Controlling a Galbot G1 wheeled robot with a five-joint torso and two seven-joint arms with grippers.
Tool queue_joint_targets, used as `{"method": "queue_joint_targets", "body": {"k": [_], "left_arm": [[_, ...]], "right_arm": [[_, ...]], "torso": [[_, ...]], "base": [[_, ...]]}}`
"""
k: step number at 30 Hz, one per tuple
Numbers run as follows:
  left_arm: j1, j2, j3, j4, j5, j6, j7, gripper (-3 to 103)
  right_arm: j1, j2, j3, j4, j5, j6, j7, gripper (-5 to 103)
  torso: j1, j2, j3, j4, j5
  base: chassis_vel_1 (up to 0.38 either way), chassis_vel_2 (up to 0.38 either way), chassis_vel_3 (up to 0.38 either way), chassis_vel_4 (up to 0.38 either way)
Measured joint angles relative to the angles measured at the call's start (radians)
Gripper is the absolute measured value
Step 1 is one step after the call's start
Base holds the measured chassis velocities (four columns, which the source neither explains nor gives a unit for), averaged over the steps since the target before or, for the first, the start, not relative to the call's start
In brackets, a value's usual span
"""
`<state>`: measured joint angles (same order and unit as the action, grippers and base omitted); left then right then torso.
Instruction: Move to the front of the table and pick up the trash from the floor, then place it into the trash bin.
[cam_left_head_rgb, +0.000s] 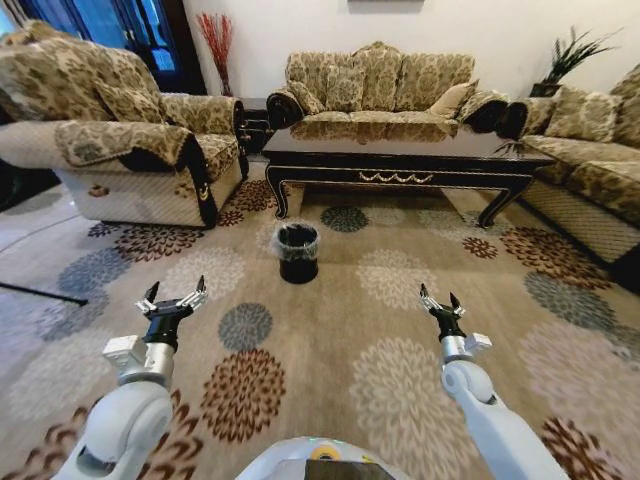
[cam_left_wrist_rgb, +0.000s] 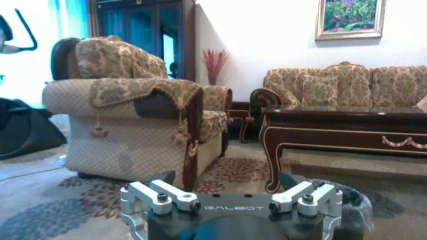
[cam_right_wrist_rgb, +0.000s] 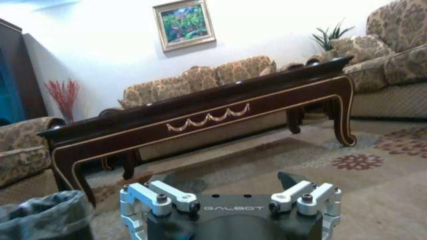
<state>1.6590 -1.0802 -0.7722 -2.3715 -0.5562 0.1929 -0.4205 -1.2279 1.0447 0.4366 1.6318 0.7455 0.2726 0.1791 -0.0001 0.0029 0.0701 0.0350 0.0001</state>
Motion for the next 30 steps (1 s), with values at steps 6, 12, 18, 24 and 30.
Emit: {"method": "queue_joint_targets", "body": {"k": [6,12,18,24,30], "left_arm": [[-0.031,0.007,0.025,0.028,-0.008,0.002,-0.002,100],[-0.057,0.006,0.06,0.043,-0.009,0.006,-0.004,100],[-0.072,0.007,0.075,0.051,-0.008,0.008,-0.005,100],[-0.077,0.008,0.079,0.052,-0.009,0.01,-0.006,100],[-0.079,0.007,0.081,0.061,-0.004,0.01,-0.009,100]], "right_arm": [[0.006,-0.006,0.0,-0.009,0.01,-0.005,0.004,100],[0.004,-0.007,0.006,-0.013,0.013,-0.006,0.006,100],[0.006,-0.009,0.008,-0.015,0.018,-0.004,0.006,100],[0.021,-0.009,0.003,-0.029,0.017,0.0,0.01,100],[0.031,-0.005,-0.005,-0.035,0.016,0.006,0.01,100]], "torso": [[0.0,0.0,0.0,0.0004,0.0006],[0.0,0.0,0.0,-0.0002,-0.0007],[0.0,0.001,0.0,0.0003,-0.0013],[0.0,0.001,0.0,-0.0003,-0.0014],[0.0,0.001,0.0,0.0,0.0004]], "base": [[0.356,-0.348,-0.349,0.352],[0.323,-0.34,-0.356,0.339],[0.363,-0.34,-0.36,0.359],[0.35,-0.363,-0.367,0.368],[0.257,-0.287,-0.27,0.29]]}}
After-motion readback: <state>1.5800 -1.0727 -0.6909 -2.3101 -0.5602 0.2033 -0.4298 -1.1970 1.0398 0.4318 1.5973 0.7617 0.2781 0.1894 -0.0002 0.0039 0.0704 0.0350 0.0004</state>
